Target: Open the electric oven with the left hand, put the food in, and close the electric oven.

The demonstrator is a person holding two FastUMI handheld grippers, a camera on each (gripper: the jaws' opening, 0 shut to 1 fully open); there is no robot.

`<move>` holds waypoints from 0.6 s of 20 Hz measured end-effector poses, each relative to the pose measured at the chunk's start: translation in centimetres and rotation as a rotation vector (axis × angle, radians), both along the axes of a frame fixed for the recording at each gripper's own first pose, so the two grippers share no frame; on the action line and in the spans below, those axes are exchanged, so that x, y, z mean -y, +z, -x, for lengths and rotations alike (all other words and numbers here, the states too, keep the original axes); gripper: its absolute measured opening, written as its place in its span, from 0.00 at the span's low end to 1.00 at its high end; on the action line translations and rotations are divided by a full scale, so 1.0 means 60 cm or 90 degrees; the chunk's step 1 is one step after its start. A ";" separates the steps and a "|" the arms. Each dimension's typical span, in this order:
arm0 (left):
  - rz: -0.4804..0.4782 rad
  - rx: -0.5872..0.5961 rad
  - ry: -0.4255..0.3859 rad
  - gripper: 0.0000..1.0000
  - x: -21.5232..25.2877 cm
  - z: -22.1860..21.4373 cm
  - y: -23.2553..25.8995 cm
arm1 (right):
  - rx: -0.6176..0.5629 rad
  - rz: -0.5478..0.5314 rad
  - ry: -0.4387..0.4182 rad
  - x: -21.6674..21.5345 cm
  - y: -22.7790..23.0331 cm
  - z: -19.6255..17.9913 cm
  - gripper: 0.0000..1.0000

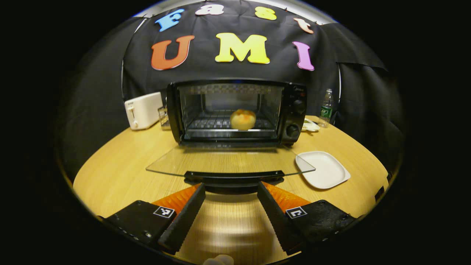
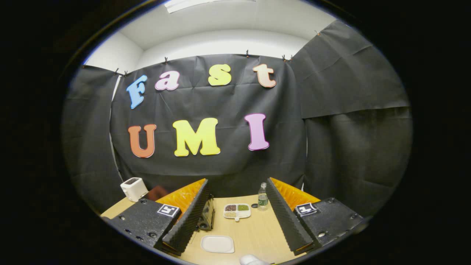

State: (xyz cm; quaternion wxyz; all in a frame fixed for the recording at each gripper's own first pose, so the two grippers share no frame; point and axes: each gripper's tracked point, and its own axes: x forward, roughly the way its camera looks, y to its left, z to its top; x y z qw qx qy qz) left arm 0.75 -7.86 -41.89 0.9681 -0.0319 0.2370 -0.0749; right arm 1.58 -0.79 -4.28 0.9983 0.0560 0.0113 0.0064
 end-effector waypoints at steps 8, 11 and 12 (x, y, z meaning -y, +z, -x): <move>-0.007 0.016 0.009 0.95 -0.010 -0.017 0.024 | -0.002 -0.006 -0.010 0.023 0.003 0.004 0.97; -0.013 0.026 0.007 0.95 -0.013 -0.024 0.040 | -0.003 -0.009 -0.010 0.023 0.002 0.004 0.97; -0.012 0.033 0.008 1.00 -0.014 -0.028 0.048 | -0.004 -0.013 -0.010 0.024 0.002 0.005 0.97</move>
